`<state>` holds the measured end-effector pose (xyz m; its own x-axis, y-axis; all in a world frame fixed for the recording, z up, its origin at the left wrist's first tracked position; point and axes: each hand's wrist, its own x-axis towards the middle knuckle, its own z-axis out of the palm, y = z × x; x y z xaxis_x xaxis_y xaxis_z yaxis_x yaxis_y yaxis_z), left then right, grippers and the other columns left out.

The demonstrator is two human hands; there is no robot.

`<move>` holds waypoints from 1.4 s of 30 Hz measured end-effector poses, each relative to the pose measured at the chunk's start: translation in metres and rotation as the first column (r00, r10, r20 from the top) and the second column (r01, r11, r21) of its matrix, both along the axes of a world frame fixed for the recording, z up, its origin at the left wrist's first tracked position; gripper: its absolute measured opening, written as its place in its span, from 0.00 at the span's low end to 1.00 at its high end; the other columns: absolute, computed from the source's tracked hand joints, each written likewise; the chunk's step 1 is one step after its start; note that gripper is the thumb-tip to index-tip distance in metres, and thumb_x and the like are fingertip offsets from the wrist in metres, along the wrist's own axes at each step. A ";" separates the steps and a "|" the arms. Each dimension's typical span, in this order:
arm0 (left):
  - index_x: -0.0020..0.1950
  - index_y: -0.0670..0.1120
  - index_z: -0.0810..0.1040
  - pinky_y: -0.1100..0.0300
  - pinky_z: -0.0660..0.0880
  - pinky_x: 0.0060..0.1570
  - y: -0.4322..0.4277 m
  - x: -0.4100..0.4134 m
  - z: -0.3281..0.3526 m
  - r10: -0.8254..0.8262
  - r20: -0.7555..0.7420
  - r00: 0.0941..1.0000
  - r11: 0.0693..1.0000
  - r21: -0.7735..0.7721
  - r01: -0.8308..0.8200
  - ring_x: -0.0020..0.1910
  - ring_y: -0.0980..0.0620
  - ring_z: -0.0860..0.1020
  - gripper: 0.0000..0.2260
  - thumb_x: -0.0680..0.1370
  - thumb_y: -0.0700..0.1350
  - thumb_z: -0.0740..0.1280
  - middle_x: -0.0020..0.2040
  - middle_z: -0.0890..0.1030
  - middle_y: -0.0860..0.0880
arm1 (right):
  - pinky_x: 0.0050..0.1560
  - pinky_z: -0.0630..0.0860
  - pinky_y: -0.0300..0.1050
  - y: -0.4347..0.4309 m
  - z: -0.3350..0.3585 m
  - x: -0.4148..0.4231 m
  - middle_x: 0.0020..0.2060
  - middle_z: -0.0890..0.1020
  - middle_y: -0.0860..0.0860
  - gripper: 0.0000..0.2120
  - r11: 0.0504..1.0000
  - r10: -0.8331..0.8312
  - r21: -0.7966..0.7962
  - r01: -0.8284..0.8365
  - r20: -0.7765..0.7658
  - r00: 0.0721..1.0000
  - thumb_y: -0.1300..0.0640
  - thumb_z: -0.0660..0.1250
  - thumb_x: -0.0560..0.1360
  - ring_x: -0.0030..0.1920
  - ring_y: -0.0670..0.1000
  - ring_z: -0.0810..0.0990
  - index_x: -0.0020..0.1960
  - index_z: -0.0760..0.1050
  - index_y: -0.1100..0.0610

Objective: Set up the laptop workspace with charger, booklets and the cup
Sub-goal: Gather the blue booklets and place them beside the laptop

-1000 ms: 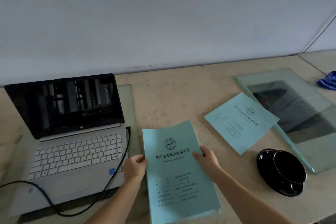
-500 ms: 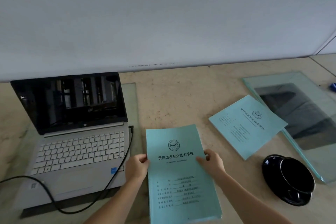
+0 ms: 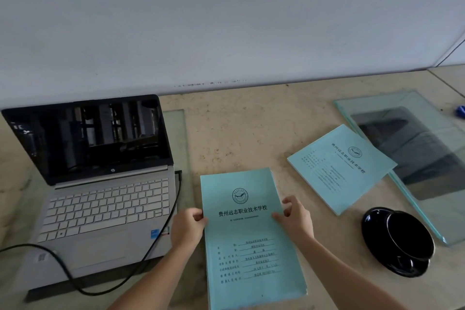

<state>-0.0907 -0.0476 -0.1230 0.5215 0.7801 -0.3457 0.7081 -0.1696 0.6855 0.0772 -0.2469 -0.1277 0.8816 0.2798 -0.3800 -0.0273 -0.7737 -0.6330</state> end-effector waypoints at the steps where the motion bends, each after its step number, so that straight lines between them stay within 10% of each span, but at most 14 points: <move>1: 0.48 0.42 0.84 0.57 0.79 0.35 0.000 0.001 0.000 -0.007 0.000 1.000 1.000 -0.001 0.007 0.30 0.52 0.79 0.07 0.72 0.41 0.72 0.39 0.83 0.51 | 0.33 0.71 0.40 0.000 -0.001 -0.001 0.36 0.77 0.45 0.15 1.000 -0.004 0.003 0.004 0.013 1.000 0.56 0.74 0.68 0.35 0.46 0.77 0.50 0.72 0.50; 5: 0.48 0.42 0.83 0.53 0.81 0.39 0.000 0.002 -0.001 -0.017 0.003 1.000 1.000 -0.020 0.017 0.33 0.49 0.81 0.07 0.72 0.40 0.71 0.40 0.84 0.50 | 0.33 0.69 0.41 0.000 -0.003 0.001 0.47 0.72 0.48 0.15 0.999 -0.011 -0.036 0.013 0.047 0.999 0.55 0.75 0.68 0.37 0.46 0.76 0.52 0.74 0.50; 18: 0.50 0.47 0.82 0.59 0.77 0.43 0.005 0.005 -0.003 -0.110 -0.152 0.982 0.992 0.050 0.119 0.45 0.54 0.80 0.08 0.73 0.46 0.71 0.47 0.84 0.52 | 0.37 0.74 0.44 0.003 -0.005 0.000 0.41 0.77 0.49 0.12 1.000 -0.015 0.017 0.016 -0.031 0.999 0.58 0.71 0.70 0.43 0.51 0.78 0.51 0.71 0.51; 25: 0.59 0.44 0.79 0.57 0.75 0.48 0.031 0.042 0.019 0.079 0.130 0.988 0.992 0.088 -0.091 0.49 0.50 0.79 0.14 0.73 0.41 0.69 0.52 0.83 0.47 | 0.42 0.75 0.43 -0.031 0.007 0.019 0.43 0.81 0.49 0.06 0.893 -0.377 0.271 0.360 0.011 0.926 0.59 0.66 0.75 0.43 0.50 0.80 0.51 0.76 0.54; 33: 0.61 0.42 0.78 0.60 0.73 0.57 -0.014 0.198 0.047 -0.345 0.172 0.923 0.936 -0.004 0.351 0.55 0.49 0.80 0.17 0.73 0.44 0.71 0.58 0.82 0.45 | 0.69 0.66 0.52 -0.065 0.031 0.083 0.71 0.68 0.55 0.23 0.728 -0.599 0.343 0.593 -0.103 0.794 0.54 0.59 0.80 0.69 0.55 0.68 0.73 0.61 0.60; 42: 0.67 0.43 0.73 0.55 0.71 0.62 -0.085 0.327 0.024 -0.578 -0.005 0.816 0.816 -0.017 0.578 0.63 0.47 0.76 0.24 0.72 0.49 0.71 0.65 0.77 0.44 | 0.66 0.67 0.50 -0.081 0.015 0.151 0.67 0.71 0.58 0.22 0.527 -0.787 0.329 0.784 -0.159 0.596 0.54 0.59 0.79 0.67 0.59 0.70 0.70 0.62 0.63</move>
<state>0.2359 -0.1325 -0.0994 0.8715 0.3316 -0.3613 0.4894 -0.5404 0.6844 0.2279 -0.3276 -0.1122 0.8111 -0.4250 -0.4018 -0.5118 -0.1832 -0.8393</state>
